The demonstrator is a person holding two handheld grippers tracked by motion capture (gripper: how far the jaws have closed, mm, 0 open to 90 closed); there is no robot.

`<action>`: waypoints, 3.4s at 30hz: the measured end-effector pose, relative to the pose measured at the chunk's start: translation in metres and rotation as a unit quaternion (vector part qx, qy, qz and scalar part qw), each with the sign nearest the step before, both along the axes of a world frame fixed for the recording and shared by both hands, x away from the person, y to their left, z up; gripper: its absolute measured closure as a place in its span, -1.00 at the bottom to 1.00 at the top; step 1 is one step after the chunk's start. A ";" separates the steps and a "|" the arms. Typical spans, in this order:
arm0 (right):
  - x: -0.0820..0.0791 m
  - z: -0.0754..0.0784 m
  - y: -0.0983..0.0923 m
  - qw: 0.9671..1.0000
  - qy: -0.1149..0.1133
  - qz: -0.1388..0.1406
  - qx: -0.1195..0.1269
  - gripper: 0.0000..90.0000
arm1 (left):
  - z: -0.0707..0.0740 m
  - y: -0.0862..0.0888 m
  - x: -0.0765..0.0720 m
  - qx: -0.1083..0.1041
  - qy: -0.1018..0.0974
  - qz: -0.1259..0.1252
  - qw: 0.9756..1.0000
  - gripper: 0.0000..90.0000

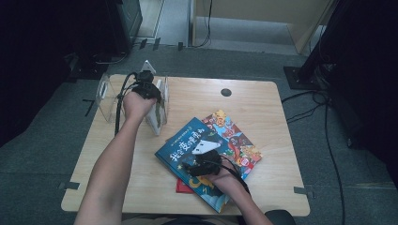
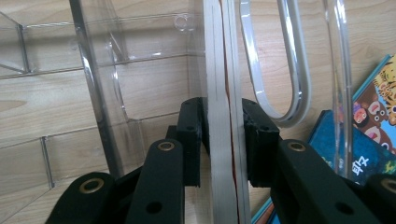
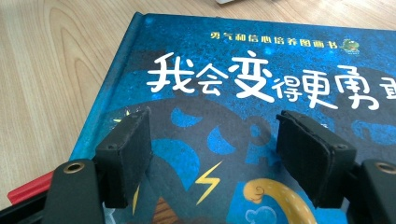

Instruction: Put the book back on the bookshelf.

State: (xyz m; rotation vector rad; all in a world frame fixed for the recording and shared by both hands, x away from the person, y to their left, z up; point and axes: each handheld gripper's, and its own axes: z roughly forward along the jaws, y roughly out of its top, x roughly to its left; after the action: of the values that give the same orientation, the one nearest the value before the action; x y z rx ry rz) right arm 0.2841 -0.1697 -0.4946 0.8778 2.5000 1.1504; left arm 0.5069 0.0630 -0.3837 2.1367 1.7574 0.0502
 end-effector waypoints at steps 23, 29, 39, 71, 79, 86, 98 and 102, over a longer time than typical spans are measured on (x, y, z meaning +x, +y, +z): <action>0.000 0.000 0.000 1.000 -0.001 0.000 -0.001 -0.41 | 0.032 0.013 -0.003 0.009 -0.016 0.001 1.000 0.54; 0.000 0.000 0.000 1.000 0.000 0.000 0.000 -0.41 | 0.036 0.018 -0.009 0.011 -0.022 -0.009 1.000 0.54; 0.000 0.000 0.000 1.000 0.000 0.000 0.000 -0.41 | 0.037 0.032 -0.029 -0.010 -0.030 -0.021 0.999 0.54; -0.005 0.000 -0.007 1.000 -0.002 -0.017 0.006 -0.18 | 0.018 0.055 -0.095 -0.061 -0.055 -0.066 0.994 0.65; -0.007 0.000 -0.009 1.000 -0.002 -0.018 0.007 -0.14 | 0.018 0.051 -0.113 -0.065 -0.063 -0.086 0.992 0.65; -0.008 0.001 -0.013 1.000 0.001 -0.021 0.009 -0.11 | 0.005 0.052 -0.124 -0.076 -0.073 -0.105 0.989 0.70; -0.009 0.001 -0.025 0.999 0.004 -0.035 0.019 0.12 | -0.026 0.056 -0.137 -0.090 -0.067 -0.135 0.984 0.83; -0.009 0.001 -0.032 0.999 0.004 -0.042 0.022 0.21 | -0.039 0.057 -0.139 -0.094 -0.067 -0.141 0.983 0.88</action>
State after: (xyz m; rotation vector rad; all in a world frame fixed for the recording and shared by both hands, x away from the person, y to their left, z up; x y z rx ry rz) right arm 0.2755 -0.2014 -0.4938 0.9892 2.4281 1.1804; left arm 0.3676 0.1197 -0.4229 2.1655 1.3173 -0.0450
